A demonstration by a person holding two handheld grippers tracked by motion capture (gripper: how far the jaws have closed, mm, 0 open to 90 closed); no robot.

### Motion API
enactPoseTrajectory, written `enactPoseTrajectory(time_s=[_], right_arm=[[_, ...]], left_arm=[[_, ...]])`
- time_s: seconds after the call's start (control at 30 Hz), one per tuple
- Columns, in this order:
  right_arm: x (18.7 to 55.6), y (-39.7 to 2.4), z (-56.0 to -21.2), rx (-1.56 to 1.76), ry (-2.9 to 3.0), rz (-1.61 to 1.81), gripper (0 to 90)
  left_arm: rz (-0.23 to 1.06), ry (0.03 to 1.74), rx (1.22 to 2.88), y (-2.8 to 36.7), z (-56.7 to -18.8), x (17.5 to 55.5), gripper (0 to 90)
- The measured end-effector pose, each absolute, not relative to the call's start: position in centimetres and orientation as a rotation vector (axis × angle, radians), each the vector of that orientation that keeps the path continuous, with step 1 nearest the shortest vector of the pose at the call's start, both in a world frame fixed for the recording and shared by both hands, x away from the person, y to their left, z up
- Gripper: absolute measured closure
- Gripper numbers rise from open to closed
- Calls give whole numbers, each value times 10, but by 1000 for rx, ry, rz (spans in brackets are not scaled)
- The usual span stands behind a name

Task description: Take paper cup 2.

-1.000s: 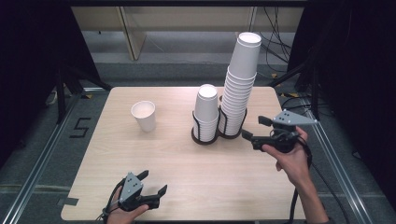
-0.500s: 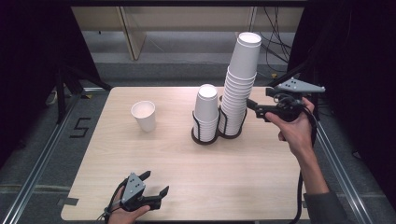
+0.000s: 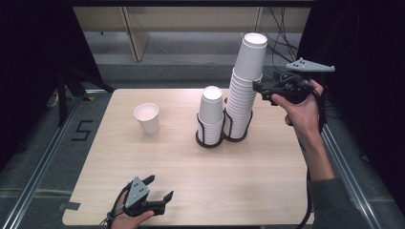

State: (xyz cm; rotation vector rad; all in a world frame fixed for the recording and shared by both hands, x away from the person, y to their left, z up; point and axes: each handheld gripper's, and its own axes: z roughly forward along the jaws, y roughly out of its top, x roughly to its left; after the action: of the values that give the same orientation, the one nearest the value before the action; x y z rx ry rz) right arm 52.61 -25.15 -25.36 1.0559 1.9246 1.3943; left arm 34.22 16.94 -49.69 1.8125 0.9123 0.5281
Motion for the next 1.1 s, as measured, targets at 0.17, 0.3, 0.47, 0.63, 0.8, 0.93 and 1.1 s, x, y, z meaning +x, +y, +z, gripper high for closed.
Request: enactPoseTrajectory(time_s=[0.17, 0.3, 0.47, 0.63, 0.8, 0.93, 1.1], right_arm=[[537, -249, -243, 1051, 1918, 1404, 156], [548, -244, -236, 1033, 1905, 1402, 156], [560, -237, -230, 1056, 1897, 1404, 156], [569, -232, -231, 1063, 1905, 1421, 155], [577, -226, -231, 1081, 1897, 1428, 153], [584, -218, -232, 1084, 1901, 1425, 150], [591, -213, -233, 1103, 1898, 1415, 139]], left_arm=[[528, 914, 1837, 169, -498, 343, 144], [524, 914, 1837, 168, -498, 343, 144], [519, 907, 1834, 167, -497, 341, 144], [521, 905, 1838, 168, -497, 341, 144], [515, 900, 1833, 167, -497, 341, 144], [519, 902, 1843, 167, -497, 340, 144], [515, 900, 1846, 166, -496, 339, 144]])
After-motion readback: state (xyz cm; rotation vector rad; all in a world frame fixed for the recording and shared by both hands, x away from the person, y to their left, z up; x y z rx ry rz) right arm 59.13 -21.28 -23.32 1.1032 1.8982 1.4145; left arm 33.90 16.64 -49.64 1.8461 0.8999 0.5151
